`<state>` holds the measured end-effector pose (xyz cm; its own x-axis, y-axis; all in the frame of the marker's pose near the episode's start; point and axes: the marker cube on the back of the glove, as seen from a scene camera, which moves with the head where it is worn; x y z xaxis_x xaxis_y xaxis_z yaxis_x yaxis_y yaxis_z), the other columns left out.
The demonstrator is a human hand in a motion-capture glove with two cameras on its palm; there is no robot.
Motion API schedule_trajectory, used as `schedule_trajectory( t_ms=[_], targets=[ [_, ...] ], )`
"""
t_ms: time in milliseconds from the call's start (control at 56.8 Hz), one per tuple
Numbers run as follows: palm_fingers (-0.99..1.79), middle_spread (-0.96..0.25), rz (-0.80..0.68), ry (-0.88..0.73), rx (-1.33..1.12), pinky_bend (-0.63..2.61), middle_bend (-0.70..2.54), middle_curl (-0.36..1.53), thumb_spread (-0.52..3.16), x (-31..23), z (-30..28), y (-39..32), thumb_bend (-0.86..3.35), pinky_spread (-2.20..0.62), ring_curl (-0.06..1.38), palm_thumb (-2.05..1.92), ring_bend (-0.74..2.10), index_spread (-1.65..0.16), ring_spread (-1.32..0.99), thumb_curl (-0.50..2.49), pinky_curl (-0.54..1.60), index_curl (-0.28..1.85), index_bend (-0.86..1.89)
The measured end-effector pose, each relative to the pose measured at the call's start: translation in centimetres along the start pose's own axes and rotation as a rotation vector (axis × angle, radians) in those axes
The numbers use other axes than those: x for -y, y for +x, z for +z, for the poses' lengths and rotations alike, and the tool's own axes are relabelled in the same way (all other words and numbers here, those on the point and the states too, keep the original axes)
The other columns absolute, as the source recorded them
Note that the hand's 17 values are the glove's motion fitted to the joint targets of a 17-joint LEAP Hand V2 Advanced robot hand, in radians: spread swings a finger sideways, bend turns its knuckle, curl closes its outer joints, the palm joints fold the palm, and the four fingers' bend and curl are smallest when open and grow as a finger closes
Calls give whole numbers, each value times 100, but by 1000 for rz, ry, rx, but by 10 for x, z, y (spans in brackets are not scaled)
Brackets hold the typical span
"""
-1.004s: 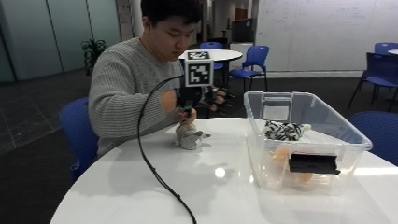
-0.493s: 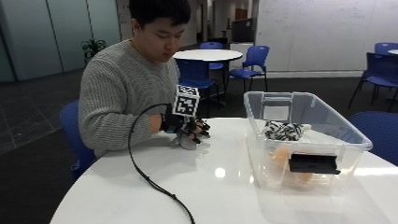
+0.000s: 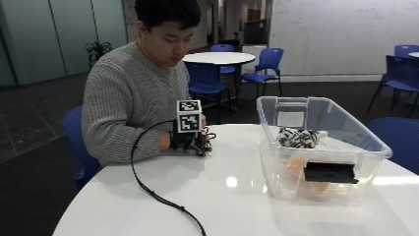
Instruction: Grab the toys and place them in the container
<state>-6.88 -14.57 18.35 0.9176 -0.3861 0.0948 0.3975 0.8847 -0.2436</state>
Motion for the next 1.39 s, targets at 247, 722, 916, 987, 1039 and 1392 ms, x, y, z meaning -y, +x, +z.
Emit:
schedule_trajectory(
  t_ms=[247,722,916,987,1039,1392],
  targets=[
    [84,-30,-14,-6,56,90,60,57,91,2,-27,7,15,-40,53,66,79,-39,-49,73,36,58,42],
    [67,-32,178,281,6,100,69,74,55,231,-239,79,9,-42,66,64,85,-37,-57,97,47,81,48],
    [62,-33,202,152,-81,105,68,79,51,295,-221,95,6,-42,69,63,86,-39,-57,103,49,87,46],
    [54,-33,285,60,-76,108,63,80,53,305,-207,102,4,-41,70,60,85,-40,-56,104,49,88,41],
    [27,-32,324,-39,-84,119,52,77,66,307,-197,112,0,-40,69,50,81,-40,-52,103,52,85,23],
    [-42,-7,310,-75,-1,113,6,39,118,290,-191,131,-3,2,38,5,12,-33,-6,61,44,46,7]
  ],
)
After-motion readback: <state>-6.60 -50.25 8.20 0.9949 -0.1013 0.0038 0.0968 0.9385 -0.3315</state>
